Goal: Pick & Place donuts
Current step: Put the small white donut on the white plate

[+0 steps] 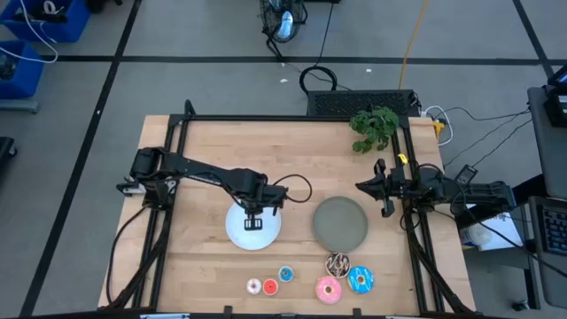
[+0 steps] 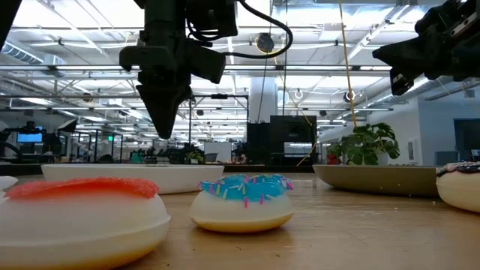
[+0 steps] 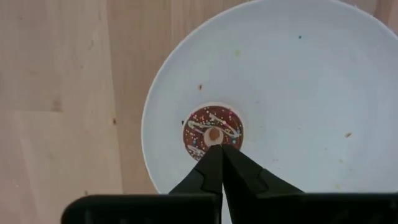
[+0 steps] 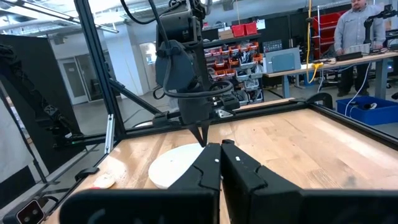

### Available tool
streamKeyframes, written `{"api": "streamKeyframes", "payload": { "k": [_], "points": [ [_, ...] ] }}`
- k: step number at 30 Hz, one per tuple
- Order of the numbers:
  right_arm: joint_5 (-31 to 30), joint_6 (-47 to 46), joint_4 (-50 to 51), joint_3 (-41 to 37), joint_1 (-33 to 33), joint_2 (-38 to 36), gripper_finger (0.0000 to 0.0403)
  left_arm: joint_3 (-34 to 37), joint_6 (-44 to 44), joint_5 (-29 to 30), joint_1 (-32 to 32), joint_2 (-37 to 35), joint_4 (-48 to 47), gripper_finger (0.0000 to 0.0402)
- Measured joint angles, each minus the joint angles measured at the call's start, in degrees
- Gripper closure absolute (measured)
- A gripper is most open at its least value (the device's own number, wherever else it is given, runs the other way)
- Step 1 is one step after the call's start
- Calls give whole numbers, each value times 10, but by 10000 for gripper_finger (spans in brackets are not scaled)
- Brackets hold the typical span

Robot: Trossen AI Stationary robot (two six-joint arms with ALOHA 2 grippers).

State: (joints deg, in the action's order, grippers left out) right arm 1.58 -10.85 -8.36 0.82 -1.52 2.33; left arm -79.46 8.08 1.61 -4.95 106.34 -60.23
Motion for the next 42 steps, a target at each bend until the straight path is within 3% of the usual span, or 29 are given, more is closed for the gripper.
{"api": "streamKeyframes", "payload": {
  "k": [7, 18, 32, 36, 42],
  "points": [
    [0, 0, 0, 0, 0, 0, 403, 0, -1, 0, 0, 0, 0, 397],
    [0, 0, 0, 0, 0, 0, 403, 0, 1, 25, 0, 0, 5, 376],
    [0, 0, -3, 0, 0, 0, 403, -2, 103, -5, -37, 0, -57, 380],
    [0, 0, -4, 0, 0, 0, 403, -37, 118, -6, -66, 1, -91, 397],
    [0, 0, -4, 0, 0, 0, 403, -127, 127, 0, -112, 1, -94, 387]
  ]
}}
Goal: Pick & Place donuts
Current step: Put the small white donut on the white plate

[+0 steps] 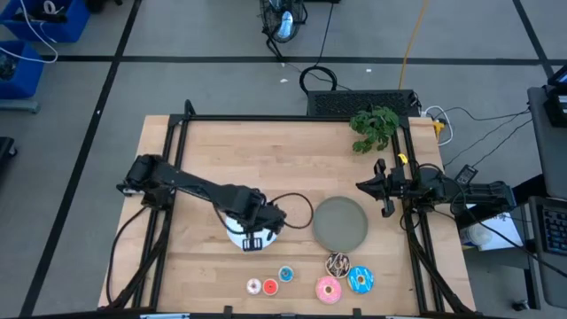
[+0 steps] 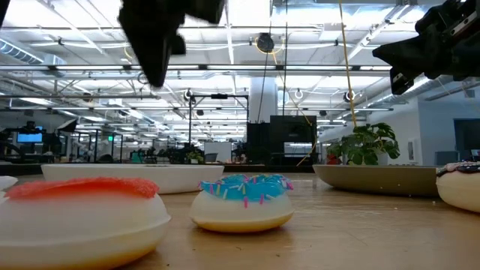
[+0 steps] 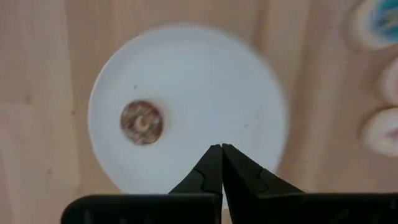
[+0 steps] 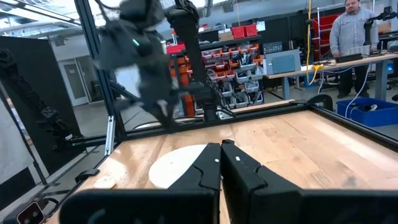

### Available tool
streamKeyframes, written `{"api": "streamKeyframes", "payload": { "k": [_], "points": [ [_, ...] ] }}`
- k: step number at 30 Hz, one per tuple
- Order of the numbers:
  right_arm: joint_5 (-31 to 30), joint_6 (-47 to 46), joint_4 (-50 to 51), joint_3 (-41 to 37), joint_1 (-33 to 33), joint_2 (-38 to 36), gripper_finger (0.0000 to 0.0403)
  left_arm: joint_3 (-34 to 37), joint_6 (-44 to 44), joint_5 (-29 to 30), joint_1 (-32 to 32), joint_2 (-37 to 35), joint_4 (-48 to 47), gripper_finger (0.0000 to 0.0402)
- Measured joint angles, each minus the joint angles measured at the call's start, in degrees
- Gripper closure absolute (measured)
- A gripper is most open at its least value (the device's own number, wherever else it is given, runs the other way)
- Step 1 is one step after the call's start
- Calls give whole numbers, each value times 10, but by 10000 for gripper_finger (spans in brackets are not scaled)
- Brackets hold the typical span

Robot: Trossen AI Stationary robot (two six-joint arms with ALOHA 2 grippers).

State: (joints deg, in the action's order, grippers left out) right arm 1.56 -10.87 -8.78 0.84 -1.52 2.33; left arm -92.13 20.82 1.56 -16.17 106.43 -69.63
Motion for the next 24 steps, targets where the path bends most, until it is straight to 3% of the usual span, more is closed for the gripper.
{"api": "streamKeyframes", "payload": {
  "k": [7, 18, 24],
  "points": [
    [0, 0, 0, 0, 0, 0, 403, -57, 49, 15, -44, 0, -2, 392],
    [-2, 0, 0, 0, 0, 0, 403, -66, 86, 13, -67, 9, -8, 397],
    [-2, 0, 0, 0, 0, 0, 403, -66, 79, -41, -68, 52, -9, 397]
  ]
}}
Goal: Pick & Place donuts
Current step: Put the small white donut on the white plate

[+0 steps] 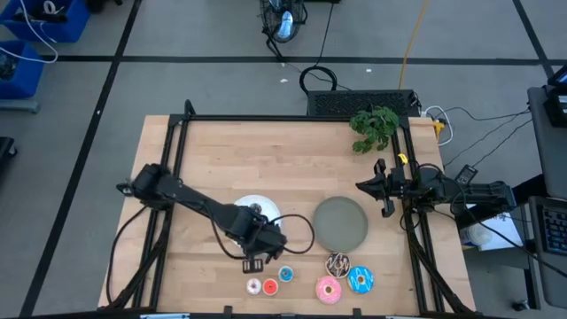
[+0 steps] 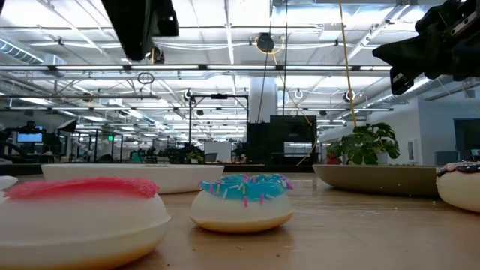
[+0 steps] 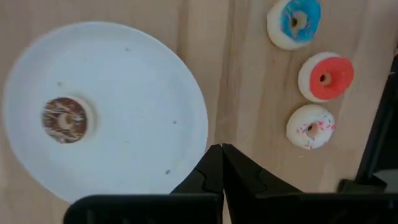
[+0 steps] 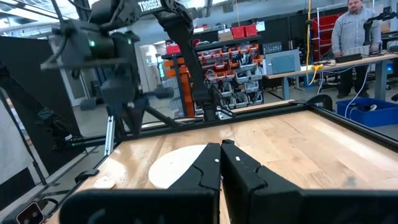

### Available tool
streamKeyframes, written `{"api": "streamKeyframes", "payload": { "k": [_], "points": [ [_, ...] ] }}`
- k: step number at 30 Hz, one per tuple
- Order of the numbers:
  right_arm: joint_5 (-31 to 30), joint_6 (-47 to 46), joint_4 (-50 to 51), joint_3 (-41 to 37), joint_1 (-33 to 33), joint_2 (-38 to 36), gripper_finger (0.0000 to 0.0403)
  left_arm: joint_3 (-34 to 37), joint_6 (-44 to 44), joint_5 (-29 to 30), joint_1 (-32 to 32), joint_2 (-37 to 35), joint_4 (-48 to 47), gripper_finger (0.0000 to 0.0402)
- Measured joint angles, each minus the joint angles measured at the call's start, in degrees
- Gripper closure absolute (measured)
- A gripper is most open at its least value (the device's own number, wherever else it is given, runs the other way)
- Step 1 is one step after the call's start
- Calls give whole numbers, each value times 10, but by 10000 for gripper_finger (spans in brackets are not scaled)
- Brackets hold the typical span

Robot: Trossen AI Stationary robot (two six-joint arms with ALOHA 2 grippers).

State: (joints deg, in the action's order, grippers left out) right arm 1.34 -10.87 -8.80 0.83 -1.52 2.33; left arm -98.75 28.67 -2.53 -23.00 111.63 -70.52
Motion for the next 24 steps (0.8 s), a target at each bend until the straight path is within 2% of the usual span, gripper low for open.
{"api": "streamKeyframes", "payload": {
  "k": [4, 9, 15, 24],
  "points": [
    [0, 0, 0, 0, 0, 0, 403, -26, -34, -6, -12, 34, -1, 397],
    [0, 0, 0, 0, 0, 0, 403, -101, -42, -4, -31, 82, -14, 399],
    [0, 0, 0, 0, 0, 0, 403, -193, -57, -2, -44, 128, -84, 399],
    [1, -4, 0, 0, 0, 0, 403, -204, -85, 38, -74, 130, -86, 399]
  ]
}}
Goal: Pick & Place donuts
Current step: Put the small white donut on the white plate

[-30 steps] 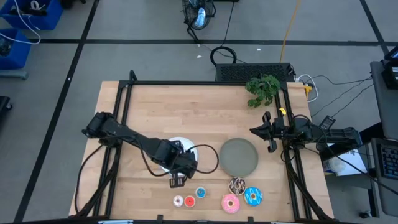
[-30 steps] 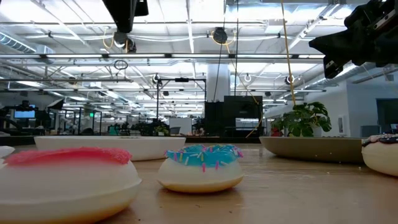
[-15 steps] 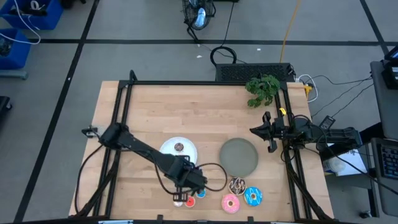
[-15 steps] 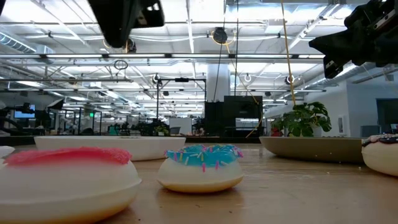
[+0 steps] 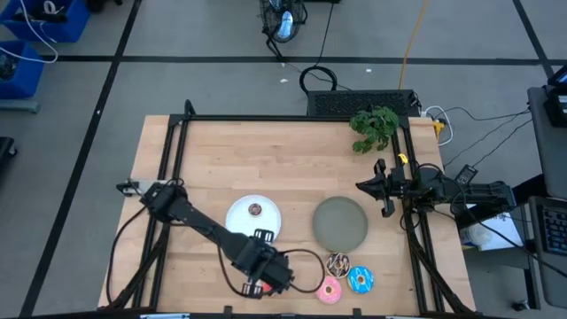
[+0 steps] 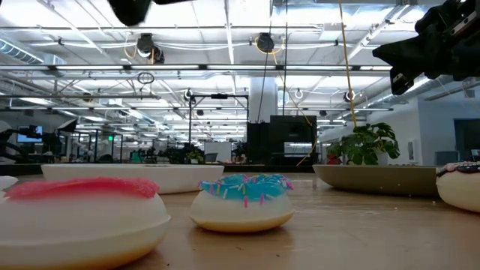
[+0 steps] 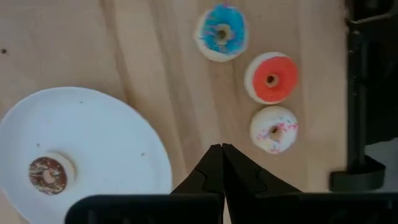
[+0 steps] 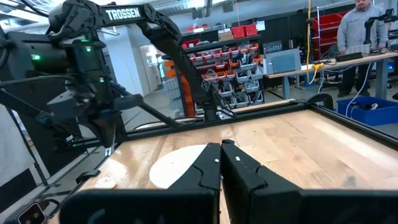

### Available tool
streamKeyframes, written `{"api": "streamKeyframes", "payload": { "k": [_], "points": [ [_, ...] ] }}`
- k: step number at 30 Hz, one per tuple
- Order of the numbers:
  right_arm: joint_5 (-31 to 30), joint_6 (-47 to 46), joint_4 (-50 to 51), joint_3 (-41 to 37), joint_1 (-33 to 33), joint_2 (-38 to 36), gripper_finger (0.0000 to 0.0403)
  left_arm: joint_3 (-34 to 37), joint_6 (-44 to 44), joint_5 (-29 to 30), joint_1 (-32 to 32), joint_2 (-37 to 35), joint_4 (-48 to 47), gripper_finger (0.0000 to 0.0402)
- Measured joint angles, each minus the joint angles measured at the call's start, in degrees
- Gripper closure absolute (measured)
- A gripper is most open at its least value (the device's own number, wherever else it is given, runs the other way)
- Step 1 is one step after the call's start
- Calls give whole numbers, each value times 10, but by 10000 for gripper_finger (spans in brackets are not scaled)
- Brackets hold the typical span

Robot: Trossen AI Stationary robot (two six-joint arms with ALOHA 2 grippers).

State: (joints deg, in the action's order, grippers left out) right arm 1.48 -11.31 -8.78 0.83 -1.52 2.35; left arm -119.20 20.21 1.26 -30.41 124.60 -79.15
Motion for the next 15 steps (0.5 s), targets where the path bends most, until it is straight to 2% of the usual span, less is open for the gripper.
{"api": "streamKeyframes", "payload": {
  "k": [7, 15],
  "points": [
    [-2, 0, -2, 0, 0, 0, 403, 0, -1, 7, -4, 0, 54, 374],
    [-17, 0, -2, 0, 0, 0, 403, 0, -1, 8, -4, 0, 69, 370]
  ]
}}
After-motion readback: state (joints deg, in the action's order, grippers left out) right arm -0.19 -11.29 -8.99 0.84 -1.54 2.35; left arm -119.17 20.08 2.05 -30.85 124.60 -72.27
